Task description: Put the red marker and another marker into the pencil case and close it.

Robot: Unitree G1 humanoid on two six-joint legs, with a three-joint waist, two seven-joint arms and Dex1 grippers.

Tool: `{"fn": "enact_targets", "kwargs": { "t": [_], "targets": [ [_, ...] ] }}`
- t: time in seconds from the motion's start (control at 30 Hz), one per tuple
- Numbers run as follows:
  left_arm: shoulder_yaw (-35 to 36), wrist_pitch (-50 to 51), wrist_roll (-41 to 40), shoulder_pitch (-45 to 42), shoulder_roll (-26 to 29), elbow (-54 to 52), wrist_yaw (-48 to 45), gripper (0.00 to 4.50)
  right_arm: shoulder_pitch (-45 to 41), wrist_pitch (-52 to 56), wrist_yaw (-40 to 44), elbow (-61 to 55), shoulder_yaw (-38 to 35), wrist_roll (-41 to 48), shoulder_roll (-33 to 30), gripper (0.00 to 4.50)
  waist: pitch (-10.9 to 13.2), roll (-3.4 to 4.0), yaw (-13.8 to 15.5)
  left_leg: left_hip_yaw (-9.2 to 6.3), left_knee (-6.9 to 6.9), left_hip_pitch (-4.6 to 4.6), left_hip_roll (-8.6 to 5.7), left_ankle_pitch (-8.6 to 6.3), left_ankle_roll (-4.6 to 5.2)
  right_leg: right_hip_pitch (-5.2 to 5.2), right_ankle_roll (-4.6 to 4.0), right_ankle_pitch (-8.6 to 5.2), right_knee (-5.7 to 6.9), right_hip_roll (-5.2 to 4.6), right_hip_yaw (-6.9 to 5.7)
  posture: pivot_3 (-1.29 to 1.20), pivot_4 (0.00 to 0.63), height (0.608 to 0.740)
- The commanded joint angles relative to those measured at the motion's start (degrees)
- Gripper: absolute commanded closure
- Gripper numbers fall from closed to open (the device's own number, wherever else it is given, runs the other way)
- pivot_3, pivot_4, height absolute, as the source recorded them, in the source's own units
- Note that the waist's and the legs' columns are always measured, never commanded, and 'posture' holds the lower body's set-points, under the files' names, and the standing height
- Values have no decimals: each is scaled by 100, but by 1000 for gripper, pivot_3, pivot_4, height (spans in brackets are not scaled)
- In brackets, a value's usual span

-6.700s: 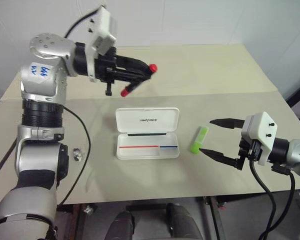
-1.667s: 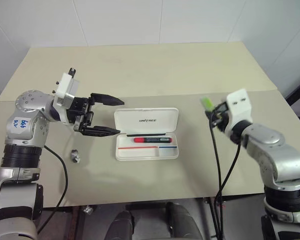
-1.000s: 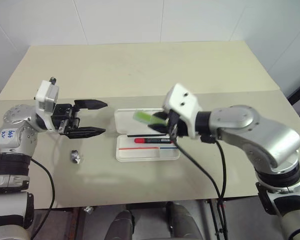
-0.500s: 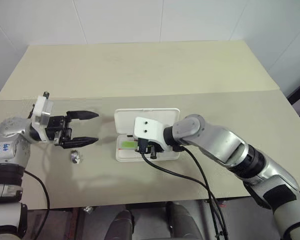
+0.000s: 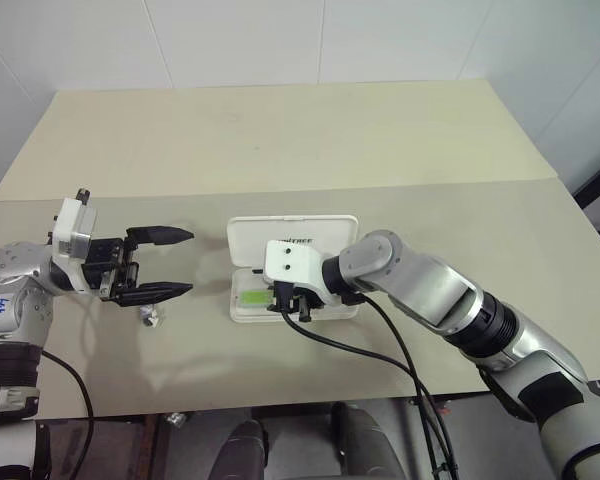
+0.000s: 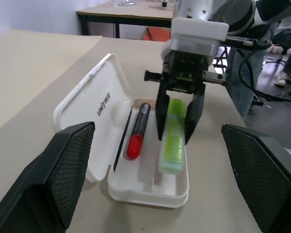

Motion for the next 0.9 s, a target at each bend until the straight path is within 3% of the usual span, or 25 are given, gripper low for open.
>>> {"fn": "enact_targets", "kwargs": {
  "t": [0.03, 0.43, 0.47, 0.73, 0.9],
  "targets": [
    [151, -1, 34, -44, 5, -107, -435, 0, 13, -85, 18, -190, -214, -45, 74, 3396, 0, 0, 0, 0, 0, 0, 0, 0, 0, 0, 0, 0, 0, 0, 0, 0, 150, 740],
    [127, 28, 110, -110, -73, -151, -394, 0, 91, -43, -8, -161, -347, -86, 186, 3396, 0, 0, -1, 0, 0, 0, 0, 0, 0, -1, 0, 0, 1, 0, 0, 0, 150, 740],
    [124, 25, 114, -114, -83, -149, -390, 0, 103, -33, -2, -170, -359, -80, 190, 2640, 0, 0, 0, 0, 0, 0, 0, 0, 0, -1, 0, 0, 1, 0, 0, 0, 150, 740],
    [122, 33, 145, -142, -143, -156, -367, 0, 180, 38, 59, -319, -459, 2, 128, 41, 0, 0, -1, 0, -1, 0, 0, 0, -1, -1, 0, 0, 1, 0, 0, 0, 150, 740],
    [136, 48, 156, -132, -197, -206, -305, 0, 266, 147, 129, -543, -663, 121, 23, 41, 0, 0, 10, 0, 0, 0, 0, 0, -1, -1, 0, 0, 1, 0, 0, 0, 150, 740]
  ]
}}
